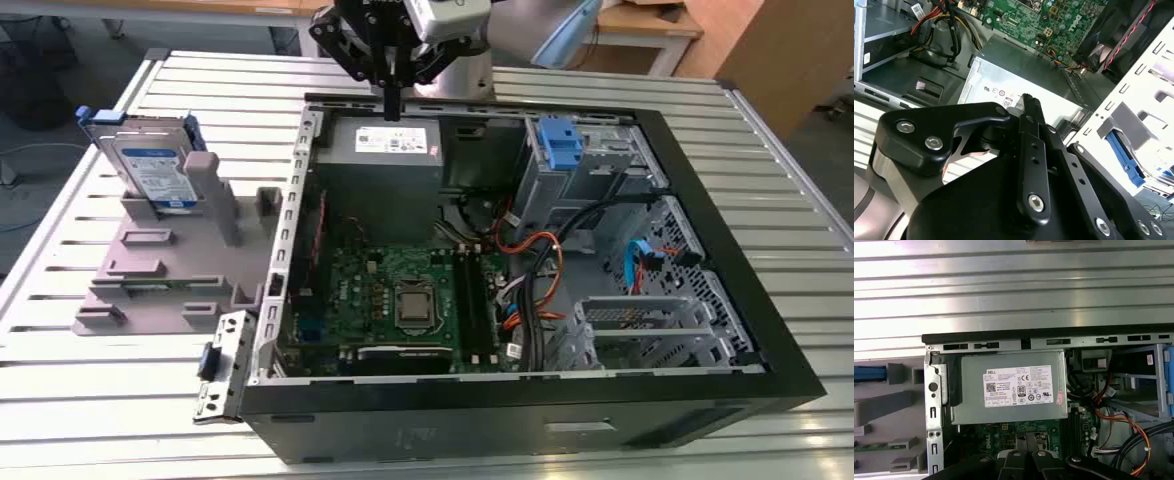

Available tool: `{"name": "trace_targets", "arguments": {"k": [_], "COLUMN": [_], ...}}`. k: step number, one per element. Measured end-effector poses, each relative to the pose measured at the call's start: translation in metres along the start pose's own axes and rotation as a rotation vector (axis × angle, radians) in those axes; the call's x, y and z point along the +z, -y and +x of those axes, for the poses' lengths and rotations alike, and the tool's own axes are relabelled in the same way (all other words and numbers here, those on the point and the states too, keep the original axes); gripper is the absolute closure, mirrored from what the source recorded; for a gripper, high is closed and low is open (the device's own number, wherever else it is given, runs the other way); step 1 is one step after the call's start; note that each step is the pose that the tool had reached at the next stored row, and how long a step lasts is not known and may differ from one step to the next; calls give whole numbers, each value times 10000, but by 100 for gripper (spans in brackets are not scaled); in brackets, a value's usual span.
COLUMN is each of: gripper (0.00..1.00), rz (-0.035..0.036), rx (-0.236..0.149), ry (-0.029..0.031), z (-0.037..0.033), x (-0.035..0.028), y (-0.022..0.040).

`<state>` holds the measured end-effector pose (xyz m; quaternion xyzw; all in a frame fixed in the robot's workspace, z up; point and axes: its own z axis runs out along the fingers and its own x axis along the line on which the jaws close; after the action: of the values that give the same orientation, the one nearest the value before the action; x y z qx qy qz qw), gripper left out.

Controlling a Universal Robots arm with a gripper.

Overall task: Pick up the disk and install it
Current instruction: 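Reach for the disk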

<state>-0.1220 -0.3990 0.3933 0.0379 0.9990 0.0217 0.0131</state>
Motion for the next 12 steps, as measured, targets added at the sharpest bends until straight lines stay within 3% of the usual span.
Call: {"name": "trace_targets", "arguments": {"k": [12], "gripper": [89], "rz": [-1], "rx": [0], "ry": [1], "z": [2], "x": [0], "y": [0]}}
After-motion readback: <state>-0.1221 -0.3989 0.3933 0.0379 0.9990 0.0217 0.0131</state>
